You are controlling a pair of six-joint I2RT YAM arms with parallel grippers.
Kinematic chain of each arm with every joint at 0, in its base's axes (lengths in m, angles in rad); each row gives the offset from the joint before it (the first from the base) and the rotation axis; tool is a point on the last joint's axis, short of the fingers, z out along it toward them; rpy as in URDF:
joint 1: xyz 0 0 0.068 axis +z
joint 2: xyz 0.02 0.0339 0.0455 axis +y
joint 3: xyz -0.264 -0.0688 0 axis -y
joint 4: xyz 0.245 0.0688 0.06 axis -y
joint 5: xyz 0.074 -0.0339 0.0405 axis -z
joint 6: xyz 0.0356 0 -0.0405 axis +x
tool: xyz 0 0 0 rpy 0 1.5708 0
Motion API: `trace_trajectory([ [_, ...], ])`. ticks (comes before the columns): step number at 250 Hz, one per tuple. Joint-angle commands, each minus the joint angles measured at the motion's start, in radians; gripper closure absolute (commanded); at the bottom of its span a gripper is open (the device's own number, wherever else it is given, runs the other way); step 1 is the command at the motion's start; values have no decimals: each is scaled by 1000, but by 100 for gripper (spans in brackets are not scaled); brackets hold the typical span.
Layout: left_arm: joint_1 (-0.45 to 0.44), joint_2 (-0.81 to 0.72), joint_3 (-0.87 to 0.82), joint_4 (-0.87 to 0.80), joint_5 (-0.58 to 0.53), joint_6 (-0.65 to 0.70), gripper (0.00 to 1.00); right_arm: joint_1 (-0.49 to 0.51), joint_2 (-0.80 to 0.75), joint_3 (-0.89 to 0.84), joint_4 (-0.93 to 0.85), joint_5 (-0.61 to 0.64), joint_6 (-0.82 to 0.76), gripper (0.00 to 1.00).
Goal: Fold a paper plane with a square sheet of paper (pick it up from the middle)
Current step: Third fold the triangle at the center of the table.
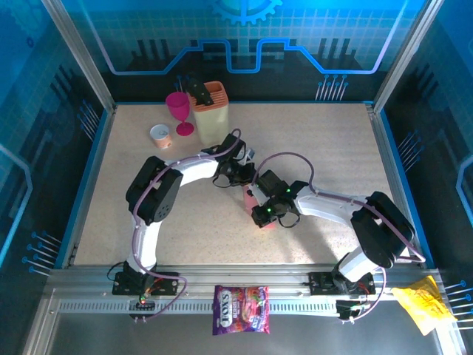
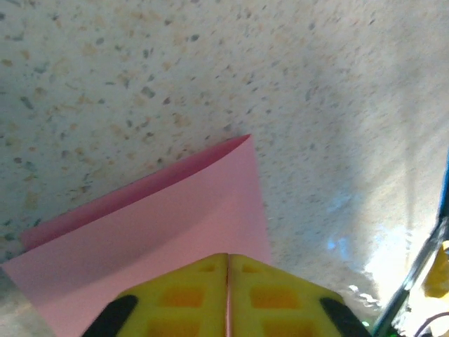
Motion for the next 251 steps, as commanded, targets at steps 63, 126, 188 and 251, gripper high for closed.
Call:
trace_trajectory([
  [63, 2, 50, 21, -89, -54, 68, 100, -3, -18, 8, -8, -27, 6, 100],
  [126, 3, 73, 21, -135, -102, 135, 100, -52, 17, 78, -54, -40, -44, 100],
  [188, 5, 71, 9, -142, -114, 154, 100, -102, 52, 103, -68, -49, -79, 100],
  [251, 6, 64, -1, -130, -111, 146, 100, -124, 103, 110, -66, -41, -95, 100],
])
